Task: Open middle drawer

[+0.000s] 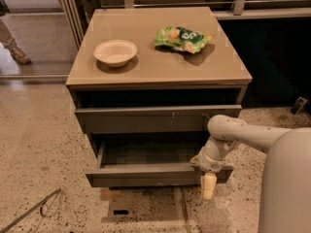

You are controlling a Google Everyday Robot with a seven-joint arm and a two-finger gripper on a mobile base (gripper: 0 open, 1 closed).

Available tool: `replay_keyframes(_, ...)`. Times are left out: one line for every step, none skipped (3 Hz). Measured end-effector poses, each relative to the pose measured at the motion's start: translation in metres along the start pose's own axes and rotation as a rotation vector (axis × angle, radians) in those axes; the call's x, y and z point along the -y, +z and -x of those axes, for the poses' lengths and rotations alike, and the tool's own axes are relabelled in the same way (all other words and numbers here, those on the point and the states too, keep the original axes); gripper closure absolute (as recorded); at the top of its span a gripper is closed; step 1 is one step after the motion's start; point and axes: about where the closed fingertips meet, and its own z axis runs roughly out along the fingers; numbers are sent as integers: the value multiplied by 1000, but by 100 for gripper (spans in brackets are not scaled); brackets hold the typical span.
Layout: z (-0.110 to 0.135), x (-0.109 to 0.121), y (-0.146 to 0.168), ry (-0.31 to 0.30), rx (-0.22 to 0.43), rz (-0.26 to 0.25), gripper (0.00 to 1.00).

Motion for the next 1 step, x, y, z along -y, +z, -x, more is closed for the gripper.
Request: replay_keyframes(0, 0, 0, 0, 0, 0, 0)
